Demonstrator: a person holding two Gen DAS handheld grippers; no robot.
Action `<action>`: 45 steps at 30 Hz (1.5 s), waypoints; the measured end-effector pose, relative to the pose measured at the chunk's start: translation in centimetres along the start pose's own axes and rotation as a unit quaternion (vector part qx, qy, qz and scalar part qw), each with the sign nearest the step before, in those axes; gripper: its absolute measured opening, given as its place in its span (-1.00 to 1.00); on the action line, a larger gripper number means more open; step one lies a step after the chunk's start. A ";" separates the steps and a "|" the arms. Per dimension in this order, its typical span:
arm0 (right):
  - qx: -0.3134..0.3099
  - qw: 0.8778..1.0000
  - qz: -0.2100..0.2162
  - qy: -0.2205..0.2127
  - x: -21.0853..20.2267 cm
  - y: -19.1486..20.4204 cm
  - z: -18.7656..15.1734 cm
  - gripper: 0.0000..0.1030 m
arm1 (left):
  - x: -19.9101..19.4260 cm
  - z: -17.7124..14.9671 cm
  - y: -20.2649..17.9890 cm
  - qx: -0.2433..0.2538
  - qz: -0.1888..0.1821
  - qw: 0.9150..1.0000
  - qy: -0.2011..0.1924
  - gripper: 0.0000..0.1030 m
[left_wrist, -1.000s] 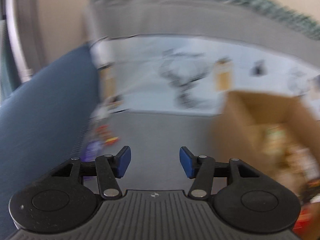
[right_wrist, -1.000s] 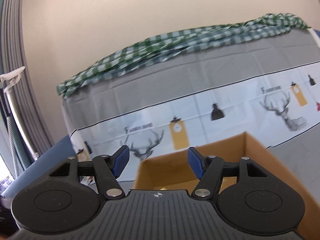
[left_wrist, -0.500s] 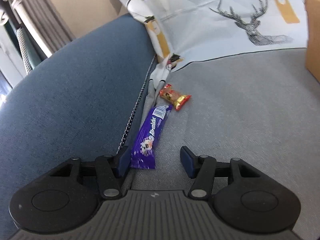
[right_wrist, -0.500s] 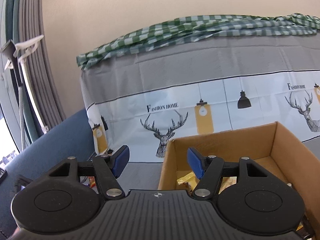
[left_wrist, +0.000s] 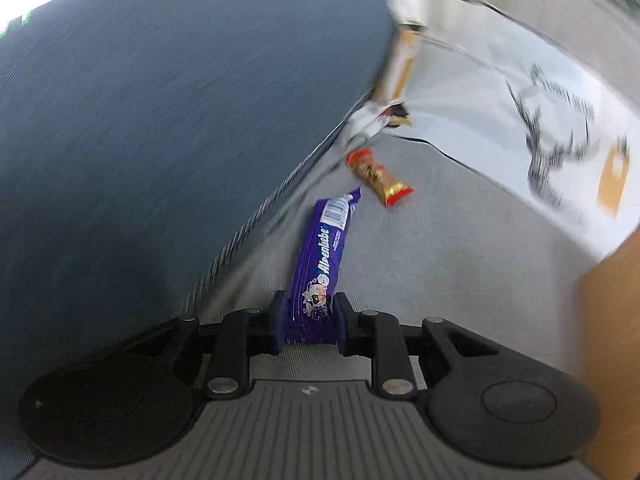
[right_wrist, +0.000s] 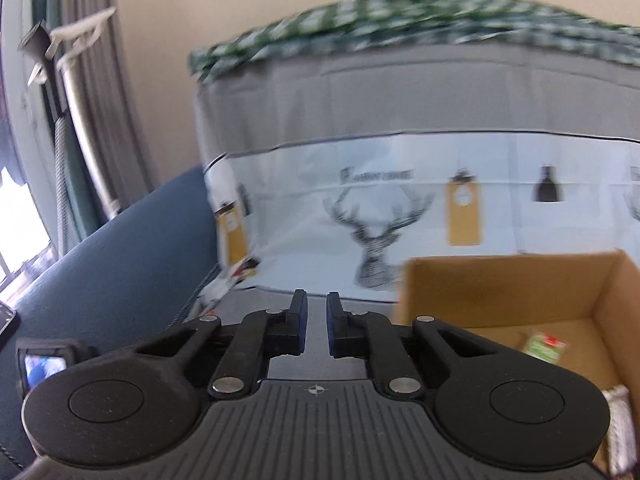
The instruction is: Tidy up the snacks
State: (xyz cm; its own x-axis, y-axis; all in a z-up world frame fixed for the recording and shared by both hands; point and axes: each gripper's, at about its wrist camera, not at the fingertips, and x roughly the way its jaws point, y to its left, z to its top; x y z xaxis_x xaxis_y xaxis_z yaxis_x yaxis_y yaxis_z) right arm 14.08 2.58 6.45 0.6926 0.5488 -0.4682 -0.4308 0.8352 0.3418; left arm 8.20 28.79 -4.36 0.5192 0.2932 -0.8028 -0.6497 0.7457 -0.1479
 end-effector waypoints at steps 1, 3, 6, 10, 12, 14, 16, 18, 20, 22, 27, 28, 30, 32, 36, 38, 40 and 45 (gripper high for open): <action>-0.005 1.000 0.012 0.018 1.1 0.7 0.4 -0.76 | -0.5 -0.3 0.4 -0.023 -0.007 1.000 0.009 -0.49; -0.016 0.998 0.032 0.049 3.4 2.2 0.8 -0.56 | -1.3 -1.0 0.8 -0.049 -0.014 0.999 0.020 -0.49; -0.038 0.995 0.049 0.083 7.3 5.0 0.7 -0.36 | -2.3 -1.8 1.3 -0.078 -0.026 0.996 0.031 -0.49; -0.087 0.987 0.055 0.121 12.4 8.7 0.0 -0.24 | -2.8 -2.2 1.9 -0.086 -0.037 0.995 0.033 -0.49; -0.122 0.981 0.055 0.138 15.0 10.4 -0.5 -0.21 | -2.9 -2.2 2.3 -0.092 -0.040 0.994 0.036 -0.49; -0.156 0.975 0.050 0.149 17.2 11.8 -1.1 -0.16 | -2.8 -2.1 2.8 -0.098 -0.042 0.994 0.039 -0.46; -0.179 0.970 0.045 0.161 19.4 12.8 -1.5 -0.08 | -2.6 -2.0 3.4 -0.114 -0.043 0.991 0.045 -0.41; -0.192 0.966 0.043 0.168 21.4 13.5 -1.9 -0.02 | -2.7 -1.9 3.8 -0.123 -0.042 0.990 0.046 -0.41; -0.201 0.962 0.042 0.177 23.2 14.2 -2.3 0.01 | -2.7 -1.8 3.7 -0.126 -0.045 0.990 0.050 -0.41; -0.216 0.956 0.044 0.196 24.9 14.8 -2.9 0.04 | -3.0 -2.0 4.0 -0.132 -0.049 0.989 0.054 -0.41; -0.266 0.937 0.047 0.222 26.6 16.0 -5.0 -0.62 | -3.1 -1.8 4.6 -0.137 -0.058 0.987 0.062 -0.41; -0.269 0.938 0.050 0.215 26.3 16.0 -5.1 -0.64 | -3.2 -1.8 4.6 -0.135 -0.058 0.987 0.062 -0.41; -0.258 0.940 0.056 0.218 25.6 15.5 -5.1 -0.66 | -3.2 -1.8 4.3 -0.129 -0.058 0.988 0.062 -0.42; -0.250 0.944 0.047 0.210 24.3 14.8 -4.9 -0.66 | -3.0 -1.7 4.1 -0.122 -0.058 0.989 0.061 -0.42; -0.214 0.957 0.016 0.197 20.1 12.4 -4.5 -0.67 | -2.8 -1.4 3.6 -0.106 -0.059 0.991 0.059 -0.43; -0.197 0.961 0.000 0.193 17.5 11.1 -4.8 -0.67 | -2.7 -1.4 3.2 -0.096 -0.060 0.992 0.058 -0.43; -0.181 0.965 -0.010 0.190 14.5 9.9 -5.4 -0.67 | -2.8 -1.5 3.0 -0.084 -0.061 0.993 0.057 -0.43; -0.152 0.974 -0.002 0.169 5.9 8.3 -8.2 -0.67 | -2.9 -1.9 3.1 -0.046 -0.073 0.995 0.059 -0.45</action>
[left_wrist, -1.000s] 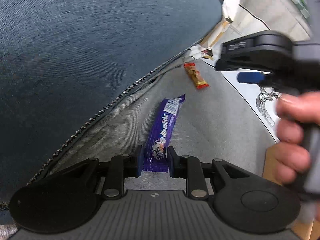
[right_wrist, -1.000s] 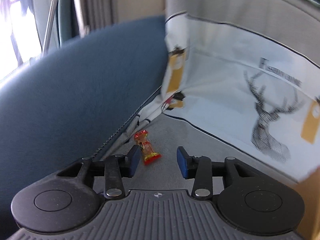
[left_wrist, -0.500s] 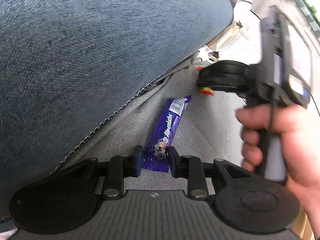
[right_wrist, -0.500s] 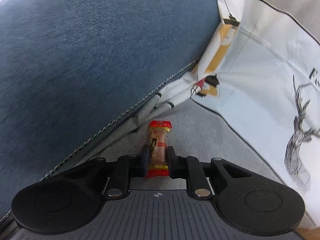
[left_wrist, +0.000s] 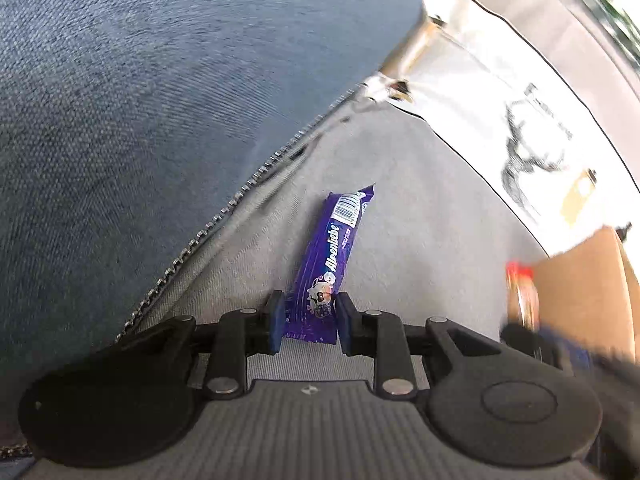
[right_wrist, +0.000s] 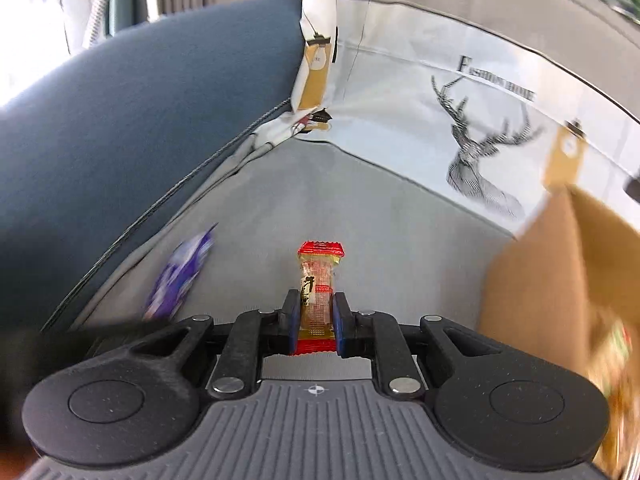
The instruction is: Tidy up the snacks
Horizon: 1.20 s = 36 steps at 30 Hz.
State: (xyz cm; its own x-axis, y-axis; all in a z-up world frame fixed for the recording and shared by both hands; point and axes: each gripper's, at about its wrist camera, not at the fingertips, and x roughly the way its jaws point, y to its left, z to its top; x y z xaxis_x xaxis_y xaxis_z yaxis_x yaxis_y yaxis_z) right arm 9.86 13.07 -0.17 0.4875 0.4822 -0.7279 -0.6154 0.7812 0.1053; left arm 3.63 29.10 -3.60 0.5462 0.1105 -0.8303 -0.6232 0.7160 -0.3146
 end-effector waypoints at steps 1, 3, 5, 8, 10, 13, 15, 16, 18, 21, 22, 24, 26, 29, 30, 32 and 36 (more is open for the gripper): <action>0.003 1.000 0.006 -0.005 -1.3 0.1 -1.2 -0.67 | -0.1 -0.2 0.0 0.007 -0.006 1.000 0.004 -0.45; 0.005 1.000 0.020 -0.016 -4.1 0.6 -3.7 -0.67 | -0.4 -0.5 -0.1 0.024 -0.023 0.999 0.016 -0.46; 0.009 0.999 0.035 -0.023 -6.7 1.0 -6.4 -0.67 | -0.8 -1.1 -0.3 0.048 -0.045 0.997 0.029 -0.48; 0.023 0.998 0.053 -0.037 -9.2 1.4 -10.2 -0.67 | -1.6 -2.1 -0.2 0.073 -0.059 0.995 0.045 -0.48; 0.051 0.996 0.062 -0.030 -9.8 1.5 -12.9 -0.67 | -2.3 -2.8 -0.1 0.077 -0.068 0.993 0.055 -0.50; 0.060 0.996 0.067 0.010 -8.8 1.9 -15.2 -0.67 | -3.7 -4.0 0.0 0.081 -0.074 0.992 0.057 -0.50; 0.047 0.996 0.068 0.015 -8.3 2.3 -15.3 -0.67 | -4.5 -4.9 0.0 0.075 -0.080 0.992 0.057 -0.50; 0.040 0.997 0.069 0.014 -8.1 2.5 -15.4 -0.67 | -4.8 -5.4 0.0 0.071 -0.083 0.992 0.060 -0.50; 0.036 0.998 0.058 0.015 -7.4 2.2 -15.5 -0.66 | -5.3 -6.2 -0.1 0.067 -0.083 0.992 0.064 -0.50; 0.056 0.996 0.060 0.029 -6.7 1.6 -15.4 -0.65 | -6.1 -7.3 -0.6 0.072 -0.081 0.992 0.067 -0.37; 0.060 0.996 0.061 0.030 -6.6 1.5 -15.4 -0.64 | -6.3 -7.5 -0.6 0.075 -0.082 0.992 0.064 -0.21; 0.060 0.996 0.063 0.031 -6.2 1.2 -15.2 -0.63 | -6.4 -8.0 -0.7 0.075 -0.082 0.992 0.058 -0.12; 0.063 0.996 0.063 0.030 -6.2 1.1 -15.1 -0.60 | -6.3 -8.4 -0.5 0.068 -0.089 0.992 0.057 -0.11; 0.068 0.995 0.064 0.030 -6.3 1.0 -15.4 -0.51 | -5.8 -8.9 -0.3 0.055 -0.101 0.992 0.051 -0.06; 0.071 0.995 0.063 0.031 -6.2 0.9 -15.4 -0.50 | -5.7 -9.3 -0.1 0.050 -0.105 0.992 0.048 -0.05; 0.075 0.995 0.064 0.031 -6.2 0.9 -15.6 -0.48 | -5.3 -9.9 0.1 0.046 -0.107 0.992 0.046 -0.02; 0.060 0.996 0.064 0.023 -6.2 1.1 -16.0 -0.43 | -5.9 -9.9 -0.6 0.067 -0.100 0.992 0.032 0.20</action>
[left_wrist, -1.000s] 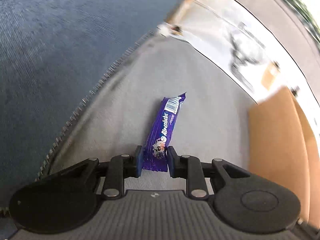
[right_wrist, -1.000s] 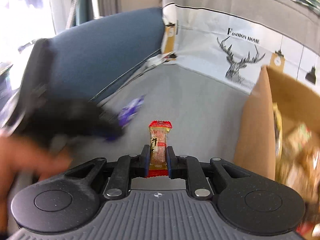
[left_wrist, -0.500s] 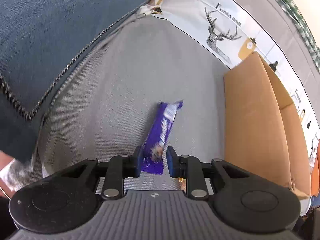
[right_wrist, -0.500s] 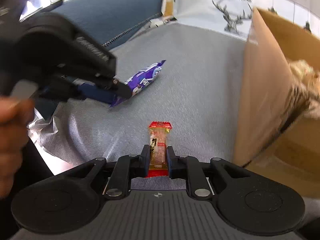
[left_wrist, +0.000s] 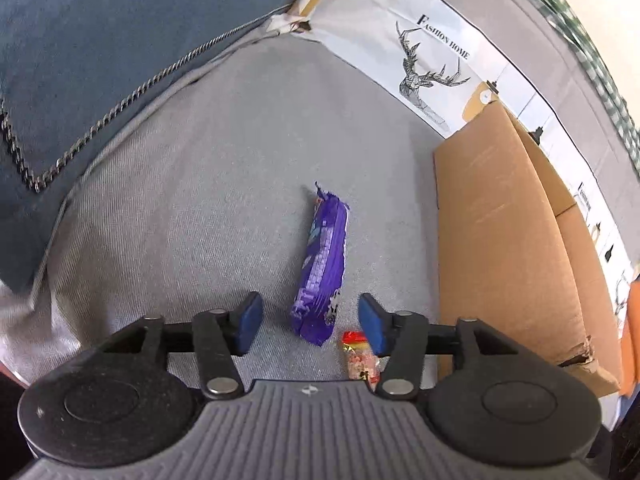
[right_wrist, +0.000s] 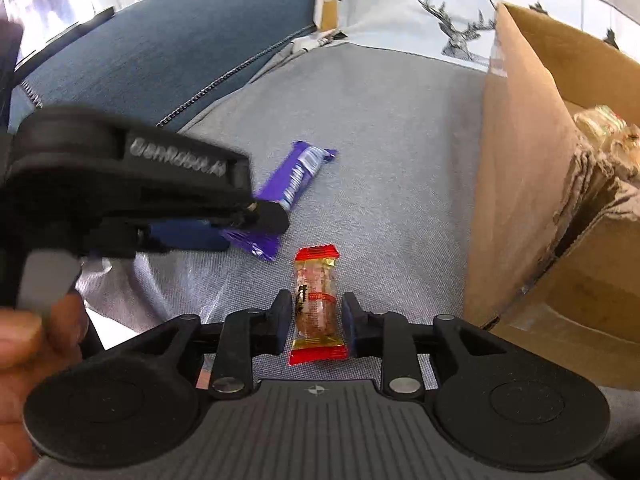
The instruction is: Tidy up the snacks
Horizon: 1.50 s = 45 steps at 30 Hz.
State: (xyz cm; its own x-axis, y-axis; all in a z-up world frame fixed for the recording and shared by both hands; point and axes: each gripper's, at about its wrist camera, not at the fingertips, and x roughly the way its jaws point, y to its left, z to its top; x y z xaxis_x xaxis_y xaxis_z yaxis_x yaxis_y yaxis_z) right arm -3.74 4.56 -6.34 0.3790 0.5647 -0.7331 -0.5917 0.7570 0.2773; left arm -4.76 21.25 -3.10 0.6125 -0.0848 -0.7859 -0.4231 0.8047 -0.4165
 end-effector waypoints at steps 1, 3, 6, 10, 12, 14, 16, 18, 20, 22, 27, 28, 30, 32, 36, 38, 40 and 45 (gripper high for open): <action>-0.007 1.000 -0.002 -0.002 0.0 0.1 -0.1 -0.43 | 0.1 -0.1 0.1 0.001 0.001 1.000 0.000 0.20; -0.018 1.000 -0.007 -0.004 0.0 0.5 -0.3 -0.43 | 0.1 -0.2 0.3 -0.004 -0.002 1.000 0.000 0.20; -0.028 0.999 -0.013 -0.009 0.0 0.8 -0.4 -0.43 | 0.0 -0.1 0.4 -0.012 -0.005 1.000 0.000 0.23; -0.042 0.999 -0.022 -0.015 0.0 1.1 -0.7 -0.53 | 0.0 0.0 0.3 -0.011 -0.006 1.000 0.000 0.27; -0.051 0.998 -0.031 -0.019 -0.1 1.3 -0.9 -0.62 | 0.0 0.1 0.5 -0.016 -0.009 1.000 0.000 0.29; -0.048 0.998 -0.038 -0.030 -0.3 1.2 -0.9 -0.65 | -0.1 0.1 0.6 -0.021 -0.009 1.000 -0.001 0.30; -0.038 0.997 -0.046 -0.045 -0.8 0.9 -0.7 -0.65 | -0.1 0.0 0.6 -0.021 -0.009 1.000 -0.001 0.31; -0.030 0.997 -0.048 -0.046 -0.8 0.7 -0.6 -0.65 | -0.1 0.0 0.5 -0.019 -0.008 1.000 -0.002 0.33; -0.019 0.999 -0.043 -0.025 -0.3 0.2 -0.7 -0.63 | 0.0 0.0 0.4 -0.019 -0.007 1.000 -0.004 0.34; -0.009 0.999 -0.042 -0.021 -0.3 -0.2 -0.8 -0.62 | -0.1 0.1 0.5 -0.021 -0.005 1.000 -0.009 0.34; 0.000 0.999 -0.036 -0.020 -0.4 -0.4 -0.6 -0.59 | -0.1 0.3 0.2 -0.021 0.004 0.999 -0.027 0.34; 0.001 0.999 -0.035 -0.020 -0.4 -0.5 -0.6 -0.57 | -0.1 0.4 0.1 -0.019 0.006 0.999 -0.032 0.34; 0.003 0.999 -0.033 -0.019 -0.6 -0.5 -0.6 -0.57 | 0.0 0.5 -0.4 -0.006 0.007 0.999 -0.041 0.34; 0.002 0.999 -0.031 -0.019 -0.6 -0.5 -0.6 -0.57 | 0.2 0.5 -1.0 0.011 0.012 0.999 -0.047 0.33; 0.000 0.999 -0.029 -0.019 -0.5 -0.6 -0.4 -0.56 | 0.8 0.4 -2.1 0.047 0.024 0.997 -0.055 0.30; -0.001 0.999 -0.029 -0.018 -0.4 -0.5 -0.3 -0.56 | 1.1 0.3 -2.6 0.066 0.030 0.996 -0.060 0.23; -0.005 0.999 -0.031 -0.019 -0.3 -0.3 -0.3 -0.56 | 1.4 0.1 -3.0 0.085 0.039 0.993 -0.066 0.07; -0.018 0.999 -0.037 -0.023 -0.2 0.1 -0.5 -0.56 | 2.5 -0.2 -3.8 0.117 0.051 0.990 -0.060 -0.36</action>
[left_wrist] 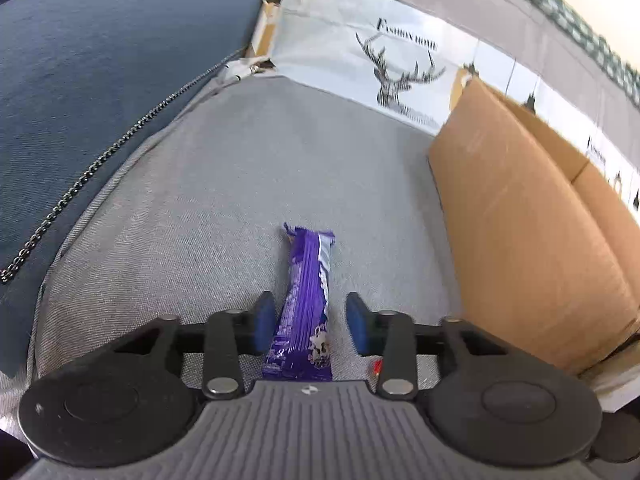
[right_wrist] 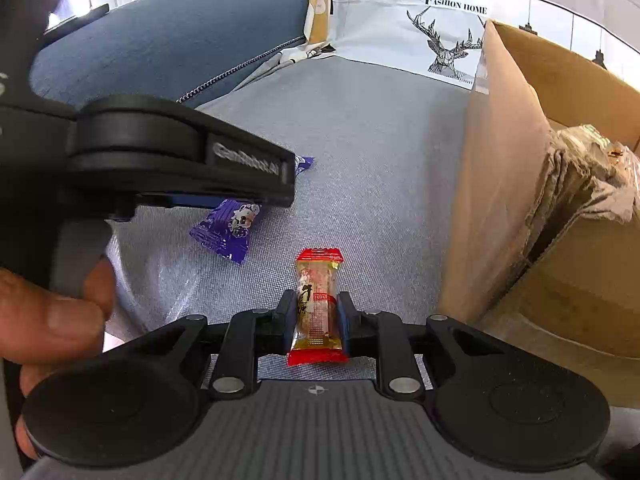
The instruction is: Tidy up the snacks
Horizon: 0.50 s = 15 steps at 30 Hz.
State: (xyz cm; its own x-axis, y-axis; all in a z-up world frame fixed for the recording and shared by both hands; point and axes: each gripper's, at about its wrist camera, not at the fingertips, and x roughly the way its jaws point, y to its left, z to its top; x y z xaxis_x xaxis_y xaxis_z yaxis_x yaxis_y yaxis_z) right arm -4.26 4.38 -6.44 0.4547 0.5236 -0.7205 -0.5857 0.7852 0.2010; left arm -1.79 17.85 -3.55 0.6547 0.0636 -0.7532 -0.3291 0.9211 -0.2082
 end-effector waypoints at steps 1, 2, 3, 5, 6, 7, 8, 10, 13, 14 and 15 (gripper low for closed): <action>-0.003 1.000 -0.001 -0.001 0.0 0.1 0.0 -0.56 | 0.2 0.0 -0.2 0.004 0.002 1.000 0.002 -0.45; -0.006 1.000 -0.003 -0.003 0.0 0.2 -0.1 -0.56 | 0.3 0.1 -0.2 0.005 0.000 1.000 0.003 -0.58; -0.009 1.000 -0.004 -0.004 -0.1 0.2 -0.1 -0.57 | 0.3 0.1 -0.2 0.003 -0.002 1.000 0.003 -0.63; -0.013 1.000 -0.008 -0.009 -0.2 0.3 -0.1 -0.64 | -0.1 0.2 0.2 -0.007 -0.009 1.000 -0.002 -0.66; -0.010 1.000 -0.009 -0.013 -0.4 0.2 0.0 -0.64 | -0.4 0.3 0.5 -0.016 -0.014 1.000 -0.008 -0.67; -0.006 1.000 -0.008 -0.021 -0.7 0.1 0.1 -0.65 | -0.9 0.4 0.9 -0.027 -0.021 0.999 -0.016 -0.67; -0.006 1.000 -0.005 -0.029 -1.1 0.1 0.2 -0.65 | -1.5 0.5 1.3 -0.038 -0.029 0.999 -0.024 -0.67; -0.004 0.999 -0.002 -0.048 -2.1 0.0 0.4 -0.66 | -2.8 0.8 2.3 -0.065 -0.045 0.996 -0.043 -0.67; 0.001 0.997 0.009 -0.079 -3.9 -0.3 0.7 -0.66 | -4.8 1.0 3.9 -0.114 -0.067 0.989 -0.070 -0.67; 0.001 0.996 0.012 -0.092 -4.6 -0.2 0.8 -0.66 | -5.5 0.9 4.4 -0.132 -0.074 0.986 -0.077 -0.67; 0.001 0.994 0.015 -0.105 -5.3 -0.2 0.9 -0.66 | -6.2 0.8 4.8 -0.148 -0.080 0.982 -0.084 -0.67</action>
State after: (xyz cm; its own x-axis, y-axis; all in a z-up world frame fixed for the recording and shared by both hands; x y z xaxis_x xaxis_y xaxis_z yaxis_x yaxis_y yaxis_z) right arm -5.91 1.76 -2.08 0.5673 0.6049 -0.5588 -0.6001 0.7683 0.2225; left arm -6.91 22.22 0.63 0.8092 0.0123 -0.5874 -0.3798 0.7738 -0.5070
